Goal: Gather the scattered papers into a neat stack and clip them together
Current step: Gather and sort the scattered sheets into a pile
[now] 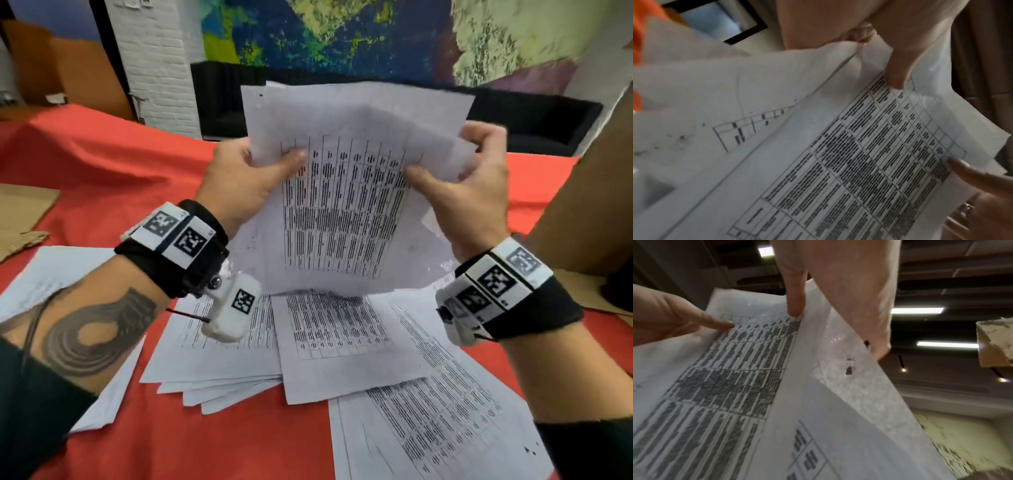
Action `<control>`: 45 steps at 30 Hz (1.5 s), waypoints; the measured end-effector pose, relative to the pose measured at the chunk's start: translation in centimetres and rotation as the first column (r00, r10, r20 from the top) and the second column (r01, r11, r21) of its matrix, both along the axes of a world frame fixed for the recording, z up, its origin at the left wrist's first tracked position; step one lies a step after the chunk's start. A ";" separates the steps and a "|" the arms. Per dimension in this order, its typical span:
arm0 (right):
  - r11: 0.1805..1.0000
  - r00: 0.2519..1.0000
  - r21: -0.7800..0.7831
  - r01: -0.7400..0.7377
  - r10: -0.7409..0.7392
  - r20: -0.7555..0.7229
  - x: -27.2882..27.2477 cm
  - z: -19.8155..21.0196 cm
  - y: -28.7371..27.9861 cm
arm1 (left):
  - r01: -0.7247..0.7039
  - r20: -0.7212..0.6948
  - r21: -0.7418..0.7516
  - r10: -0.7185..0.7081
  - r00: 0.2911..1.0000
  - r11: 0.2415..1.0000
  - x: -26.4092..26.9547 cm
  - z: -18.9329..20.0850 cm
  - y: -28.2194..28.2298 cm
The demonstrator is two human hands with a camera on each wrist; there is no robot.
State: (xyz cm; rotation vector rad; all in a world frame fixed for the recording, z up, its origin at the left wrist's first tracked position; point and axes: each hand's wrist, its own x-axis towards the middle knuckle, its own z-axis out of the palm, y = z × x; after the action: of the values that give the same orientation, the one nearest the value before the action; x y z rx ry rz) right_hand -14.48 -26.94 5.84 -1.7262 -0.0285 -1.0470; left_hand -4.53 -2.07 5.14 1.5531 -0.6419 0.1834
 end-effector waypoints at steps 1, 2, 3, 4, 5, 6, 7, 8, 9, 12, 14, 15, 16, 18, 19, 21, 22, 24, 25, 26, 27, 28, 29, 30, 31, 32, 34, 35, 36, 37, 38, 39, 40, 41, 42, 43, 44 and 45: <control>0.999 0.996 0.046 -0.017 0.021 -0.086 0.3 -0.6 -0.2 | 0.049 -0.038 0.105 -0.045 0.998 0.993 0.3 -0.5 0.3; 0.998 0.984 0.065 -0.001 0.013 -0.178 0.7 -1.5 -0.4 | 0.071 -0.043 0.262 -0.062 0.997 0.963 0.8 -1.4 0.7; 0.999 0.967 0.042 0.033 -0.021 -0.253 1.1 -2.4 -0.7 | 0.054 -0.007 0.414 -0.056 0.998 0.909 1.5 -2.4 1.0; 0.998 0.953 0.005 0.059 -0.054 -0.298 1.1 -3.2 -0.7 | 0.002 0.042 0.500 -0.027 0.999 0.866 1.8 -3.0 1.2; 0.997 0.946 -0.019 0.076 -0.078 -0.314 1.1 -3.6 -0.8 | -0.062 0.087 0.522 0.019 0.996 0.851 2.0 -3.3 1.5; 0.997 0.950 -0.017 0.078 -0.080 -0.302 1.1 -3.8 -0.9 | -0.114 0.110 0.488 0.068 0.992 0.865 2.1 -3.3 1.6; 0.999 0.962 -0.004 0.050 -0.049 -0.270 1.0 -3.7 -0.8 | -0.160 0.135 0.427 0.112 0.984 0.890 2.3 -3.1 1.7; 1.000 0.970 -0.001 0.004 -0.004 -0.245 1.1 -3.5 -1.0 | -0.188 0.166 0.361 0.136 0.977 0.914 2.1 -2.6 1.6; 0.999 0.972 -0.008 -0.034 0.031 -0.232 1.0 -3.3 -1.1 | -0.182 0.194 0.300 0.127 0.973 0.936 1.8 -1.9 1.4; 0.999 0.975 0.030 -0.038 0.043 -0.218 1.0 -2.3 -2.0 | -0.023 0.157 0.245 -0.017 0.988 0.969 0.9 0.6 1.3; 0.990 0.979 0.126 -0.055 0.078 -0.187 0.8 -1.8 -2.7 | 0.077 0.082 0.295 -0.105 0.991 0.952 1.1 1.1 2.4; 0.980 0.977 0.189 -0.060 0.096 -0.188 0.7 -1.7 -3.0 | 0.083 0.056 0.327 -0.107 0.993 0.941 1.7 0.8 3.1; 0.966 0.975 0.249 -0.068 0.118 -0.191 0.4 -1.7 -3.3 | 0.042 0.046 0.331 -0.061 0.997 0.943 2.4 0.4 3.7; 0.931 0.963 0.351 -0.096 0.176 -0.203 0.0 -1.9 -3.9 | -0.033 0.002 0.216 0.033 0.999 0.976 3.1 -0.7 4.5; 0.918 0.952 0.380 -0.109 0.206 -0.224 -0.2 -2.0 -4.1 | -0.050 -0.048 0.148 0.058 0.997 0.988 3.1 -1.2 4.7; 0.895 0.938 0.428 -0.125 0.247 -0.242 -0.4 -2.4 -4.6 | -0.047 -0.082 0.108 0.056 0.995 0.993 2.7 -1.6 4.5; 0.886 0.932 0.444 -0.130 0.263 -0.251 -0.5 -2.6 -4.7 | -0.039 -0.069 0.125 0.048 0.996 0.991 2.6 -1.7 4.3; 0.889 0.912 0.434 -0.148 0.292 -0.289 -0.7 -2.8 -4.8 | -0.088 0.023 0.176 0.085 0.996 0.981 2.3 -1.3 4.0; 0.895 0.905 0.420 -0.147 0.293 -0.308 -0.8 -2.9 -4.9 | -0.139 0.097 0.196 0.121 0.988 0.971 2.5 -1.0 3.9; 0.905 0.892 0.399 -0.150 0.298 -0.340 -0.8 -3.0 -5.0 | -0.194 0.164 0.216 0.160 0.973 0.957 2.6 -0.6 3.8; 0.914 0.879 0.380 -0.139 0.291 -0.379 -0.7 -3.1 -5.2 | -0.244 0.214 0.233 0.195 0.957 0.941 2.7 -0.1 3.7; 0.925 0.867 0.358 -0.129 0.280 -0.413 -0.8 -3.1 -5.3 | -0.291 0.246 0.243 0.232 0.941 0.925 2.6 0.4 3.7; 0.933 0.858 0.337 -0.129 0.275 -0.434 -0.9 -3.1 -5.4 | -0.327 0.266 0.251 0.260 0.928 0.911 2.7 0.8 3.5; 0.939 0.853 0.317 -0.133 0.271 -0.445 -0.9 -3.0 -5.6 | -0.351 0.286 0.263 0.275 0.918 0.899 2.8 1.2 3.4; 0.947 0.852 0.294 -0.131 0.259 -0.455 -1.0 -2.9 -5.8 | -0.365 0.310 0.273 0.278 0.909 0.890 2.9 1.5 3.3; 0.953 0.854 0.271 -0.132 0.248 -0.458 -1.1 -2.9 -5.9 | -0.384 0.330 0.296 0.284 0.900 0.874 2.8 1.8 3.1; 0.958 0.857 0.245 -0.147 0.247 -0.452 -1.2 -2.9 -6.1 | -0.433 0.364 0.336 0.308 0.879 0.837 2.5 2.3 2.9; 0.960 0.855 0.232 -0.159 0.251 -0.454 -1.2 -2.9 -6.3 | -0.441 0.368 0.344 0.313 0.875 0.829 2.7 2.4 3.0; 0.958 0.851 0.220 -0.182 0.266 -0.453 -1.4 -2.8 -6.3 | -0.435 0.357 0.341 0.314 0.880 0.833 2.7 2.7 3.0; 0.955 0.846 0.216 -0.205 0.283 -0.452 -1.5 -2.7 -6.4 | -0.417 0.334 0.319 0.311 0.890 0.851 2.6 3.1 3.1; 0.950 0.840 0.220 -0.221 0.300 -0.452 -1.6 -2.6 -6.5 | -0.379 0.301 0.278 0.295 0.907 0.883 2.3 3.5 3.1; 0.943 0.835 0.235 -0.238 0.322 -0.447 -1.7 -2.5 -6.5 | -0.321 0.271 0.230 0.256 0.928 0.919 2.0 4.0 3.0; 0.933 0.831 0.253 -0.256 0.346 -0.435 -1.7 -2.4 -6.4 | -0.254 0.246 0.192 0.204 0.948 0.948 1.8 4.4 2.9; 0.921 0.824 0.272 -0.280 0.376 -0.424 -1.8 -2.4 -6.3 | -0.198 0.225 0.167 0.158 0.962 0.966 1.4 4.8 2.7; 0.906 0.816 0.294 -0.305 0.408 -0.410 -1.8 -2.4 -6.1 | -0.147 0.196 0.149 0.117 0.974 0.978 1.0 5.1 2.3; 0.893 0.813 0.316 -0.319 0.430 -0.393 -1.8 -2.4 -5.8 | -0.105 0.167 0.143 0.081 0.983 0.984 0.7 5.3 1.9; 0.883 0.814 0.334 -0.329 0.445 -0.375 -1.7 -2.5 -5.5 | -0.084 0.147 0.148 0.062 0.987 0.985 0.5 5.4 1.5; 0.876 0.820 0.353 -0.329 0.450 -0.354 -1.6 -2.7 -5.4 | -0.089 0.138 0.152 0.068 0.988 0.984 0.5 5.4 1.3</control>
State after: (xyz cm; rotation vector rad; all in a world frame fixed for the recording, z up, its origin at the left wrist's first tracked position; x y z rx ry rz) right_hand -16.10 -32.29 3.16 -1.5657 0.0369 -0.3310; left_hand -4.02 -0.73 10.55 1.7311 -0.7134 0.3040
